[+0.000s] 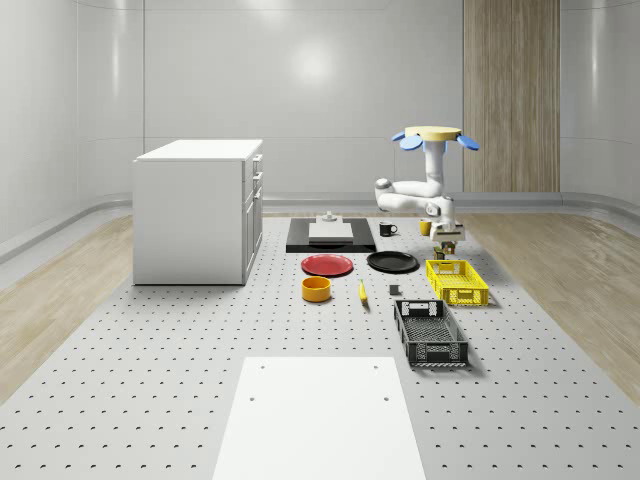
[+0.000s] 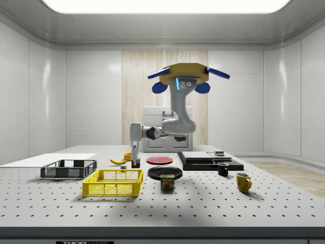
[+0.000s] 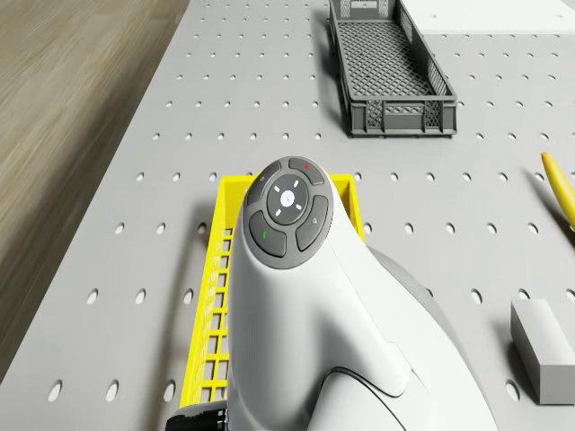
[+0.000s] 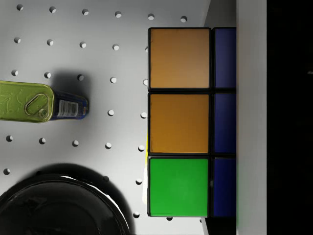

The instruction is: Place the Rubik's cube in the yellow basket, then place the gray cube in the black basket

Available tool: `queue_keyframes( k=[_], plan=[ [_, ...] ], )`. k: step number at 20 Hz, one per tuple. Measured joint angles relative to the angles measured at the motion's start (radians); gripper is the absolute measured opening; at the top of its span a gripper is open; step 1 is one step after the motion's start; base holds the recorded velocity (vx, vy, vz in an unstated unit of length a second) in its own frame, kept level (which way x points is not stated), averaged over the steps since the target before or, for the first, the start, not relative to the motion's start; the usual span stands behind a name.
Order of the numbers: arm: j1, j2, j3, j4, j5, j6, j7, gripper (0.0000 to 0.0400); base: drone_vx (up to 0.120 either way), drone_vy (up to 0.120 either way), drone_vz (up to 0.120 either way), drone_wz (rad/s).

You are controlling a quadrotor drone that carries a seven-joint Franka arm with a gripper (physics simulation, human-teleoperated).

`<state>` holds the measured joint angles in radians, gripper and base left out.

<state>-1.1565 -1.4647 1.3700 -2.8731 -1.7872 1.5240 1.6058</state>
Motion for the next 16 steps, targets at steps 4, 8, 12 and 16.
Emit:
queue_keyframes(
  k=[4,8,12,16],
  plan=[
    [-0.001,-0.005,0.001,0.000,0.002,0.005,0.001,0.0287,0.120,0.000,0.000,0.000],
    [-0.002,-0.011,0.002,0.000,0.004,0.010,0.003,0.0287,0.120,0.000,0.000,0.000],
    [-0.004,-0.018,-0.019,0.004,-0.013,0.023,0.010,0.0286,0.020,0.000,0.000,0.000],
    [-0.009,-0.026,-0.071,0.014,-0.060,0.048,0.037,0.0286,0.000,0.000,-0.050,0.000]
  ],
)
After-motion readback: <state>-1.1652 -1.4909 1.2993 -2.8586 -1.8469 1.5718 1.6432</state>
